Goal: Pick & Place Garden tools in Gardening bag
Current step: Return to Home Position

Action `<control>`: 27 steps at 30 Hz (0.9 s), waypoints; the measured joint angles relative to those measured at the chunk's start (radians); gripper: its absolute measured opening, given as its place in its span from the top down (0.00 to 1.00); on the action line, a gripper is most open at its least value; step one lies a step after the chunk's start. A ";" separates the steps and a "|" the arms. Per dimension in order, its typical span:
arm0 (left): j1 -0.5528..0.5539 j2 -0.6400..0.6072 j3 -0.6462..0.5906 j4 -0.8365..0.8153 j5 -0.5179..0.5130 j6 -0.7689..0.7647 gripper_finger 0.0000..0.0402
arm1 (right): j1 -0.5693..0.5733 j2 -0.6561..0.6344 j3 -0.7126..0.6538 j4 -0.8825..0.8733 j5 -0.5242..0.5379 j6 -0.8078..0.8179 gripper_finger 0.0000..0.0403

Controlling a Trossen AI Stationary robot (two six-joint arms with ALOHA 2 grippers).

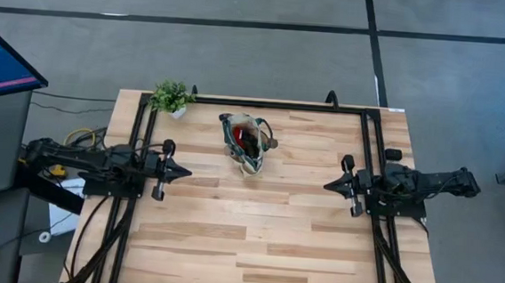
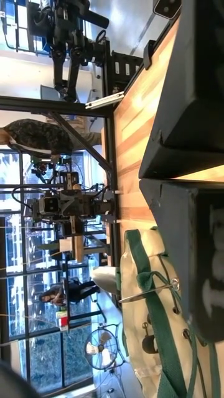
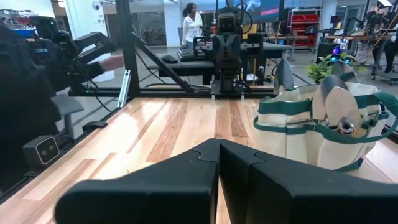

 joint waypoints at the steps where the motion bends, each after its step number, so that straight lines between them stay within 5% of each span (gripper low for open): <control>1: 0.000 0.000 0.000 0.002 0.000 0.000 1.00 | 0.000 0.000 0.000 0.000 0.000 0.000 1.00; 27: 0.000 0.000 0.000 0.013 0.000 0.000 1.00 | 0.000 0.000 0.000 -0.001 0.001 0.000 1.00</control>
